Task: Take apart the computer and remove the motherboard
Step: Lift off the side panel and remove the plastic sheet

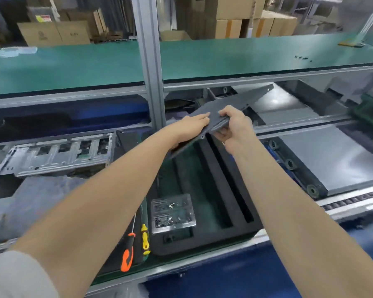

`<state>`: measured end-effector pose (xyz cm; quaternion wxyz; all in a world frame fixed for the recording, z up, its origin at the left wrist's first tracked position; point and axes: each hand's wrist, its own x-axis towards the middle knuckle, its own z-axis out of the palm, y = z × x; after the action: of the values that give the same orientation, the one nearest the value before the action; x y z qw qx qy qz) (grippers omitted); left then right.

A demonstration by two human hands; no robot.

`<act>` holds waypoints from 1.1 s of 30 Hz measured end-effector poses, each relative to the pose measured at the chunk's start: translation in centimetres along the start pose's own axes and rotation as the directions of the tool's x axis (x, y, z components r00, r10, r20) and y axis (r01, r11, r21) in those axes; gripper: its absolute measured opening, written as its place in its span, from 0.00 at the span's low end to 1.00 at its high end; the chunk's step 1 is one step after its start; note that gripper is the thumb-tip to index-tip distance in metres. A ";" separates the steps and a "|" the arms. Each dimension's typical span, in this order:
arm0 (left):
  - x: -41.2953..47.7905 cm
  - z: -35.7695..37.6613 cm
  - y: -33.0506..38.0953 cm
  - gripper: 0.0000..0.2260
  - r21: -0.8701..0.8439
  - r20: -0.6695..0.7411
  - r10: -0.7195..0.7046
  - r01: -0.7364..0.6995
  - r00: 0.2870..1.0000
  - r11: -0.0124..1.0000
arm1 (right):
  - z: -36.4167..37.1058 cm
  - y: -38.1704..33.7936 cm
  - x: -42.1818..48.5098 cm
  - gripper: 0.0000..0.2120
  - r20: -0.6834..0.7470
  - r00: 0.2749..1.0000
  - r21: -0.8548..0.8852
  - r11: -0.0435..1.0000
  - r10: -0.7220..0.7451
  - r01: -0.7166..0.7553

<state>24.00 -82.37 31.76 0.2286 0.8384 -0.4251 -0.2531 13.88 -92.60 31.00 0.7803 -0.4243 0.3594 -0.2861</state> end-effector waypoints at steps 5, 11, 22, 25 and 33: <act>2.5 0.8 2.5 0.25 -0.379 -0.086 -0.161 0.117 0.983 0.918 | 1.1 -4.3 3.2 0.05 0.019 0.996 -0.209 0.973 -0.092 0.094; 5.3 1.4 3.8 0.29 -0.661 -0.151 -0.218 0.065 0.964 0.748 | 2.8 -6.7 5.6 0.08 0.133 0.978 -0.323 0.926 -0.162 0.197; 9.8 1.0 3.3 0.30 -0.862 -0.066 -0.195 0.042 0.979 0.506 | 5.6 -6.5 9.7 0.13 0.176 0.957 -0.518 0.805 -0.230 0.289; 10.7 1.4 3.2 0.30 -0.893 -0.022 -0.202 0.072 0.979 0.444 | 5.7 -6.3 11.0 0.16 0.159 0.959 -0.548 0.786 -0.236 0.285; 14.0 4.8 1.0 0.32 -0.935 -0.012 -0.201 0.060 0.980 0.348 | 4.0 -3.8 13.3 0.18 0.140 0.965 -0.624 0.737 -0.223 0.261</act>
<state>27.57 -95.33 25.47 0.6674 0.6068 -0.1240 -0.4135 24.22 -102.56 31.54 0.5559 -0.7143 0.3549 -0.2341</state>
